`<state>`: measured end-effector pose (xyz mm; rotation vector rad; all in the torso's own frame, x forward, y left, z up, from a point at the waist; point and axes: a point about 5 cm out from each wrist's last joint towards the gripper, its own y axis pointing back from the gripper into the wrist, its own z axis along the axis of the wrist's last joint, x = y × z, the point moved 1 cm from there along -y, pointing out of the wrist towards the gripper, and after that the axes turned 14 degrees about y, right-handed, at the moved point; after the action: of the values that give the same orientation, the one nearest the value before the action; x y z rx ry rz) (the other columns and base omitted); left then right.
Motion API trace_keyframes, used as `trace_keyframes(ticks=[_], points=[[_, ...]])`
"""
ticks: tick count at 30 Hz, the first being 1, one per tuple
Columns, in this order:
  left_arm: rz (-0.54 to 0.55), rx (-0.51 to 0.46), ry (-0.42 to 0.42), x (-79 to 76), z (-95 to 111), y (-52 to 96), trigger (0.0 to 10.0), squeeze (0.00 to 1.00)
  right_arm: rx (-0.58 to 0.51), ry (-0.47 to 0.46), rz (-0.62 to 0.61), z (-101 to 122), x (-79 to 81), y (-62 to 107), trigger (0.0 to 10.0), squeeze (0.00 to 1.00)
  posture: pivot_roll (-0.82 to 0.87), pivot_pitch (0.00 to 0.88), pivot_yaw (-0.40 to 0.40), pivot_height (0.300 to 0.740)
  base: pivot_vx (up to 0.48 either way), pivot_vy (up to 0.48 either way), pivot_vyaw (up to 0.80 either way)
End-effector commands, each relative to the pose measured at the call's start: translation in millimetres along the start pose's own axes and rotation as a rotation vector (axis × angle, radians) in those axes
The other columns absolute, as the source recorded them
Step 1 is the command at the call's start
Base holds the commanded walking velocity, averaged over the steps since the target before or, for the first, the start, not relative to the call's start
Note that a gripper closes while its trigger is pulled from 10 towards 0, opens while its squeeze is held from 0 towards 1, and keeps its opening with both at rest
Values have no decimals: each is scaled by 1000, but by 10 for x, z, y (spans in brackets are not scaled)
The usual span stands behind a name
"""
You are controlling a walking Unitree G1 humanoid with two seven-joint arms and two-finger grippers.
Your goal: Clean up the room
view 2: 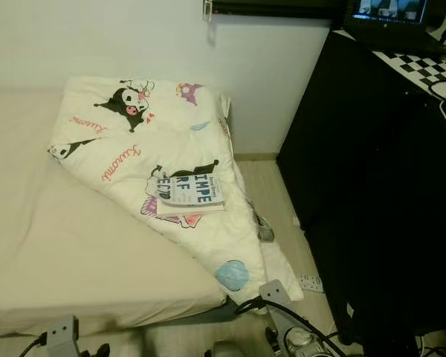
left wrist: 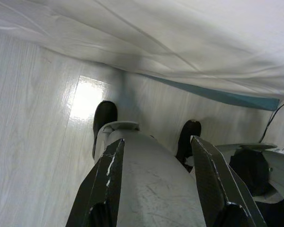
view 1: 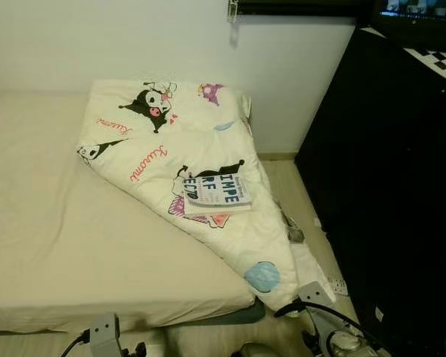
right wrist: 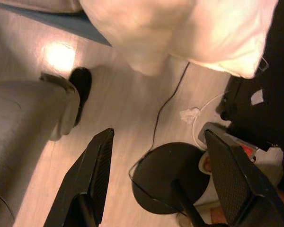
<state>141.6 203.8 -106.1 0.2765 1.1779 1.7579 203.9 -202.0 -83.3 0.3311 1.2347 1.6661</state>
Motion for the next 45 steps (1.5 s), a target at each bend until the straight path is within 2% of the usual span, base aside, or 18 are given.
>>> trace_keyframes(ticks=[1, 2, 3, 4, 7, 8, 9, 10, 11, 12, 14, 15, 19, 20, 31, 36, 40, 45], points=[[4, 30, 19, 19, -109, 25, 10000, 0, -27, -31, 5, 58, 6, -6, 10000, 0, -112, 0, -10, 740, 0, 0, 0], [-5, 17, 26, 11, -80, 19, 10000, 0, -91, -101, 8, 231, -37, -19, 10000, 0, -114, 0, -8, 740, 0, 0, 0], [-5, 17, 26, 11, -80, 19, 10000, 0, -91, -101, 8, 231, -37, -19, 10000, 0, -114, 0, -8, 740, 0, 0, 0], [-17, -12, 35, -5, 3, 3, 10000, 0, -247, -225, 32, 652, -148, -17, 10000, 0, -117, 0, 1, 740, 0, 0, 0], [-20, -21, 33, -9, 32, -2, 10000, 0, -296, -250, 43, 785, -181, -6, 10000, 0, -117, 0, 1, 740, 0, 0, 0], [-20, -38, 43, -15, 81, -11, 10000, 0, -352, -271, 63, 939, -206, 11, 10000, 0, -114, 0, -5, 740, 0, 0, 0], [-20, -38, 43, -15, 81, -11, 10000, 0, -352, -271, 63, 939, -206, 11, 10000, 0, -114, 0, -5, 740, 0, 0, 0], [-23, -55, 52, -22, 133, -20, 10000, 0, -405, -283, 87, 1082, -215, 31, 10000, 0, -114, 0, -5, 740, 0, 0, 0], [-23, -55, 52, -22, 133, -20, 10000, 0, -405, -283, 87, 1082, -215, 31, 10000, 0, -114, 0, -5, 740, 0, 0, 0], [-28, -71, 53, -33, 185, -29, 10000, 0, -465, -288, 115, 1224, -215, 58, 10000, 0, -108, 0, -11, 740, 0, 0, 0], [-28, -71, 53, -33, 185, -29, 10000, 0, -465, -288, 115, 1224, -215, 58, 10000, 0, -108, 0, -11, 740, 0, 0, 0], [-38, -89, 50, -54, 240, -38, 10000, 0, -507, -282, 142, 1342, -200, 82, 10000, 0, -103, 0, -13, 740, 0, 0, 781], [-49, -105, 54, -74, 286, -46, 10000, 0, -530, -263, 156, 1408, -184, 96, 10000, 0, -100, 0, -12, 740, 0, 0, 781], [-84, -119, 71, -133, 326, -57, 10000, 0, -533, -252, 160, 1421, -160, 97, 10000, 0, -103, 0, -8, 740, 0, 0, 781], [-128, -114, 103, -201, 264, -55, 10000, 0, -541, -289, 138, 1367, -198, 94, 10000, 0, -122, 0, 2, 740, 0, -136, 752], [-110, -119, 96, -186, 270, -55, 10000, 0, -487, -325, 70, 1303, -277, 72, 10000, 0, -126, 3, 4, 740, 0, 0, 0], [-138, -113, 107, -207, 297, -61, 10000, 0, -496, -358, 44, 1321, -362, 85, 10000, 0, -127, 10, 5, 740, 0, -66, 0], [-123, -120, 61, -213, 306, -64, 10000, 0, -523, -367, 38, 1390, -403, 105, 10000, 0, -133, 2, 8, 740, 0, -439, 0]])
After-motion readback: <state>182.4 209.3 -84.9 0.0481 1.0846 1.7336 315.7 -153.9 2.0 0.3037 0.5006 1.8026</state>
